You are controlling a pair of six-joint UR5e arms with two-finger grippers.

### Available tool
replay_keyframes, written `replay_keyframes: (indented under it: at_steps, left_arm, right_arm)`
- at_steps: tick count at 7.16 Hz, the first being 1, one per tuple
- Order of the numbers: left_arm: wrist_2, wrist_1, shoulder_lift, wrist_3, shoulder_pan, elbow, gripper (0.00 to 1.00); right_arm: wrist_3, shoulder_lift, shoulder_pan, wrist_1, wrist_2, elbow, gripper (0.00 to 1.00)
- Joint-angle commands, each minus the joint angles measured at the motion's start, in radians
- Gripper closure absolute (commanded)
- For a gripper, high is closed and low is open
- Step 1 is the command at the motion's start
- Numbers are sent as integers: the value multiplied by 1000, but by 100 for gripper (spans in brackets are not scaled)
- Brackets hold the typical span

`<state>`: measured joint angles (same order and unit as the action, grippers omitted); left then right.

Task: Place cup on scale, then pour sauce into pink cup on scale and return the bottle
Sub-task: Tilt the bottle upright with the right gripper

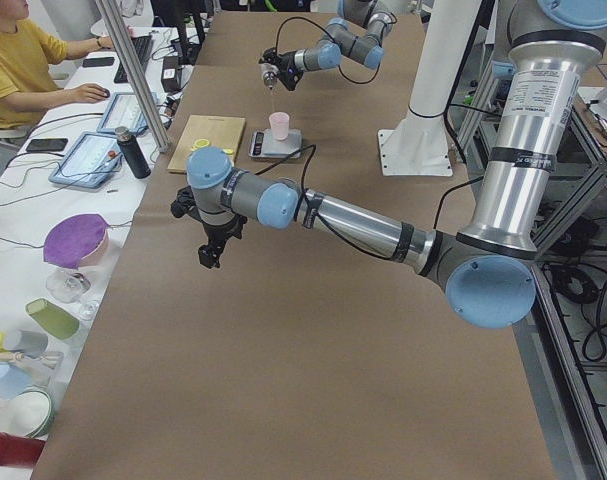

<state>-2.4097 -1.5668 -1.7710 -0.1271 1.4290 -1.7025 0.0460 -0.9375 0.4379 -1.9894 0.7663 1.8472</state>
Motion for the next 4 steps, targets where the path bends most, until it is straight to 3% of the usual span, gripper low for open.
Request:
replay_keyframes:
  at_steps: [1,2,4]
  left_arm:
    - [-15,2,-7,7,1,-3,1]
    - [-17,1,-7,7,1,-3,1]
    - [-17,-1,-4,7,1,-2,1]
  right_arm:
    - [-82,-36,1,67,86,70,75]
    - [-179,-68,1,166,158,90,75]
    - [-275,-136,10,364,215,101,76]
